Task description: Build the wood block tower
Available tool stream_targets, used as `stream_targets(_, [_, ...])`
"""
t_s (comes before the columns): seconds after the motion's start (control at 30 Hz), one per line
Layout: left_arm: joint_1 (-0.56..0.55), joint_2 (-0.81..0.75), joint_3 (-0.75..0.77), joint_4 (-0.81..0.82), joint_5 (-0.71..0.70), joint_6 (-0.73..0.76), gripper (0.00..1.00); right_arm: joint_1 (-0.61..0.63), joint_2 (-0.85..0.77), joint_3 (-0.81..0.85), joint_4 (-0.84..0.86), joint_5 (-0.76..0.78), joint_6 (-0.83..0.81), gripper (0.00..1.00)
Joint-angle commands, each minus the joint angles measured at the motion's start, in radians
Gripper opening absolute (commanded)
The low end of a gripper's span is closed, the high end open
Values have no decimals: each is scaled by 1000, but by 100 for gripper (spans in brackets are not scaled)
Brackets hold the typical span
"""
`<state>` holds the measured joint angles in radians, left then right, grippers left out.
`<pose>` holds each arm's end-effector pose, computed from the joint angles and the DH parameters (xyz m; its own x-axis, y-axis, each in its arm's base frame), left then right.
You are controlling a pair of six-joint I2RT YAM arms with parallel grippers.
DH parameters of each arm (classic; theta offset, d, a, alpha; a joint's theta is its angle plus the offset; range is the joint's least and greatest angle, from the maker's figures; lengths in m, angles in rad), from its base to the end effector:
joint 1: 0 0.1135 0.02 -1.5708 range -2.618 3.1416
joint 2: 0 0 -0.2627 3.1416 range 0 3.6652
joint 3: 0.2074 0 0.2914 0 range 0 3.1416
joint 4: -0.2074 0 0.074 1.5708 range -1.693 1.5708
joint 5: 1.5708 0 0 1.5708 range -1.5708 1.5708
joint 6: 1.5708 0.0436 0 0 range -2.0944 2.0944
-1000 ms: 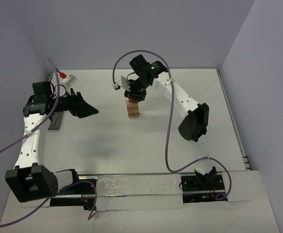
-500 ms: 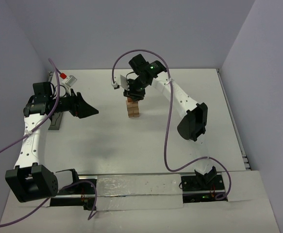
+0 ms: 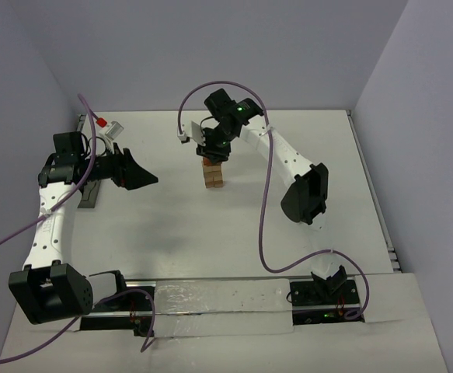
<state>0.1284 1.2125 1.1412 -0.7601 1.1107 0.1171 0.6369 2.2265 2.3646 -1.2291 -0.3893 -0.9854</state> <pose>0.2822 -0.0030 0.3301 -0.6645 -0.0335 -0.7466 0.6239 0.5252 -0.5788 0.3979 0.3149 0.3190 0.1819 -0.8246 -0.5357 -0.9762 -0.0863 -0.1987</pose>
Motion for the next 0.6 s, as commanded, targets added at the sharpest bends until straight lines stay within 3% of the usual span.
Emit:
stream_targets(0.0, [5, -16, 5, 19, 18, 16, 99, 4, 2, 55, 26, -17, 11, 25])
stream_targets(0.57, [5, -6, 27, -2, 16, 37, 99, 10, 16, 45, 34, -5, 13, 31])
